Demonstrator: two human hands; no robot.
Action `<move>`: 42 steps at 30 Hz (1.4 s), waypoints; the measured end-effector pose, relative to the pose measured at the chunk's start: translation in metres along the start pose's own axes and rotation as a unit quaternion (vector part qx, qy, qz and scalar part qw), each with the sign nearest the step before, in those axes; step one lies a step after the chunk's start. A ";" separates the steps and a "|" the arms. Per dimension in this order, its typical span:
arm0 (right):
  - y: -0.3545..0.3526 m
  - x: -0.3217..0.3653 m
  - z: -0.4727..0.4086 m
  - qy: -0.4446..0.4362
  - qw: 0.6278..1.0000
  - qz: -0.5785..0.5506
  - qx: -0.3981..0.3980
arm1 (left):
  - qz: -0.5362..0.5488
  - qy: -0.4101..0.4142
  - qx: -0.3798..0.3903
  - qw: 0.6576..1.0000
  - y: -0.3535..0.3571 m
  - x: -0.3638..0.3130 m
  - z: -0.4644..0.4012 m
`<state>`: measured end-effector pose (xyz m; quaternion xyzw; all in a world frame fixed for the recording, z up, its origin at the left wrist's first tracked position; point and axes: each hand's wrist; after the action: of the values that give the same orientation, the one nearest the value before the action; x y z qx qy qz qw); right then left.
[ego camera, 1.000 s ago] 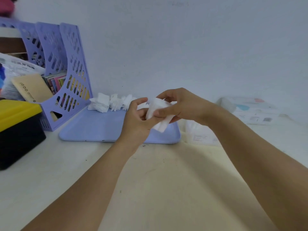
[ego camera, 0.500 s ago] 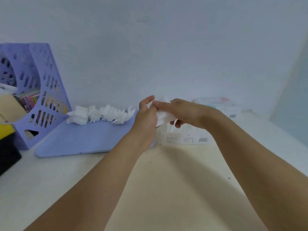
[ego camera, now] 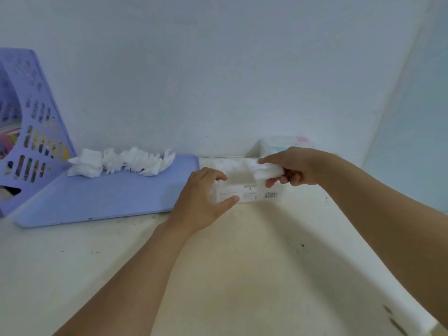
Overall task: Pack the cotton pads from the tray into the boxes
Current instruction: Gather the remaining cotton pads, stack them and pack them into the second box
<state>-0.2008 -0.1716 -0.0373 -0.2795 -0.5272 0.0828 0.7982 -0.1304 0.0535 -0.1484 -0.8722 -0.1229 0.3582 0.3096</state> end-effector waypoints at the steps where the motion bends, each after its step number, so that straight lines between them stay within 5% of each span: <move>1: 0.003 0.003 -0.002 0.003 1.000 0.013 -0.007 | -0.005 0.009 -0.006 1.000 -0.001 0.002 0.000; 10: 0.022 0.016 -0.014 -0.001 0.968 0.240 -0.071 | -0.026 0.023 -0.034 0.999 -0.006 0.002 0.002; 17: 0.033 0.005 -0.029 -0.095 0.847 0.496 -0.167 | -0.029 0.024 -0.036 0.999 -0.004 -0.002 0.003; 23: 0.019 0.015 -0.030 -0.025 0.847 0.529 -0.055 | -0.034 0.023 -0.031 0.999 -0.005 -0.001 0.004; 27: 0.009 0.028 -0.013 -0.206 0.834 0.469 -0.205 | -0.032 0.027 -0.034 0.999 -0.007 0.000 0.003; 30: 0.020 0.032 -0.003 -0.314 0.866 0.387 -0.046 | -0.035 0.029 -0.035 0.998 -0.007 0.000 0.004; 32: 0.035 0.018 -0.005 -0.290 0.834 0.469 0.024 | -0.033 0.024 -0.039 0.998 -0.008 0.002 0.003; 34: 0.037 0.003 -0.012 -0.298 0.773 0.560 0.015 | -0.032 0.017 -0.040 0.999 -0.007 0.004 0.002; 36: 0.031 -0.002 -0.015 -0.287 0.750 0.596 0.011 | -0.029 0.015 -0.035 0.999 -0.006 0.003 0.000; 42: 0.028 -0.022 -0.013 -0.249 0.861 0.433 0.098 | -0.006 0.006 -0.034 0.999 -0.008 0.008 0.002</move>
<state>-0.1939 -0.1627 -0.0738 -0.3700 -0.5236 0.5382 0.5471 -0.1263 0.0640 -0.1493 -0.8837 -0.1384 0.3462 0.2828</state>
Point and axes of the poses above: each hand's wrist, its own z-axis away from the middle knuckle, its own y-axis out of the palm, x = y × z, and after that the axes turned 3 degrees about -y, right-handed
